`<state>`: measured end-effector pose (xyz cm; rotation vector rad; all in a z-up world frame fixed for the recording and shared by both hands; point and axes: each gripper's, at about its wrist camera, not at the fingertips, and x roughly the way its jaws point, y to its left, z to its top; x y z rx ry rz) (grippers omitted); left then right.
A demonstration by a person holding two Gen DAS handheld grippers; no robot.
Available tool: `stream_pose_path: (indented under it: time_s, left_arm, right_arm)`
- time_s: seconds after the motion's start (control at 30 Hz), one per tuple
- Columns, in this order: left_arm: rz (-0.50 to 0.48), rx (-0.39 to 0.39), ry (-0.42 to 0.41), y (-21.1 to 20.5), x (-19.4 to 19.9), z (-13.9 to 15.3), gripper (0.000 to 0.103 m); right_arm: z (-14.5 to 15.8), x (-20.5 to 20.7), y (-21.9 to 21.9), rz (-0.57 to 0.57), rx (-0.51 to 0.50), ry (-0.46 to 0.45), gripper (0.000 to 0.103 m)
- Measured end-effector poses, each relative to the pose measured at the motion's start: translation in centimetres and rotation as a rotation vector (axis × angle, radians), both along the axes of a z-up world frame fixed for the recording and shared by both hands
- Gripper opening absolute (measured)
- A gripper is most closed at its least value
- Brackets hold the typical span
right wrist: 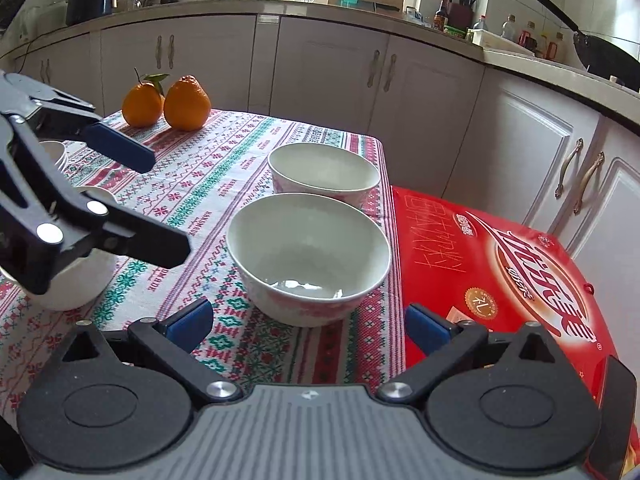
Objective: Organize plates and bowls
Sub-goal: 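Close the left gripper on the rim of the set-down bowl, then grasp another white bowl's rim with the right gripper while the left gripper holds its bowl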
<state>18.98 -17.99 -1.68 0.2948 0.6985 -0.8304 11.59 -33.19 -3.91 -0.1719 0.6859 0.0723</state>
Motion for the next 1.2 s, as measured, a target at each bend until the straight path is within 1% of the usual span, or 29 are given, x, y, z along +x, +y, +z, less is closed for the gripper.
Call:
stream_pose_path:
  time_s: [0.17,0.27,0.37,0.4,0.43,0.53,0.7,0.8,1.0,1.1,1.2]
  left_arm:
    - [-0.015,-0.010,0.050,-2.1,2.2,-0.9,0.096]
    - [-0.018,-0.012,0.076,-3.0,3.3,-1.3,0.094]
    - [-0.021,-0.002,0.080,-3.8,4.0,-1.6,0.088]
    - [-0.024,0.003,0.086,-4.1,4.3,-1.7,0.085]
    - [-0.029,0.008,0.091,-4.3,4.5,-1.8,0.083]
    - [-0.030,0.023,0.096,-4.8,5.1,-2.1,0.078]
    - [-0.037,0.029,0.110,-5.2,5.9,-2.3,0.075]
    - [-0.048,0.032,0.124,-5.5,6.3,-2.5,0.069]
    - [-0.062,0.036,0.133,-5.8,6.8,-2.6,0.068]
    - [-0.071,0.040,0.134,-5.8,6.8,-2.6,0.065]
    - [-0.080,0.035,0.138,-6.0,6.7,-2.6,0.064]
  right_arm:
    - [-0.5,1.1,-0.7,0.021,0.011,0.014,0.103]
    - [-0.5,1.5,-0.8,0.040,0.023,0.013,0.102]
    - [-0.5,1.8,-1.1,0.058,0.041,0.009,0.101]
    - [-0.5,1.9,-1.1,0.060,0.041,0.007,0.101]
    - [-0.5,2.0,-1.2,0.061,0.042,0.009,0.099]
    - [-0.5,2.2,-1.5,0.069,0.049,0.013,0.092]
    - [-0.4,2.3,-1.7,0.084,0.067,0.016,0.089]
    - [-0.4,2.3,-1.7,0.093,0.069,0.015,0.088]
    - [-0.4,2.4,-1.8,0.116,0.065,0.014,0.086]
    - [-0.3,2.2,-1.9,0.128,0.061,0.011,0.086]
    - [-0.3,2.1,-2.0,0.134,0.064,0.009,0.086]
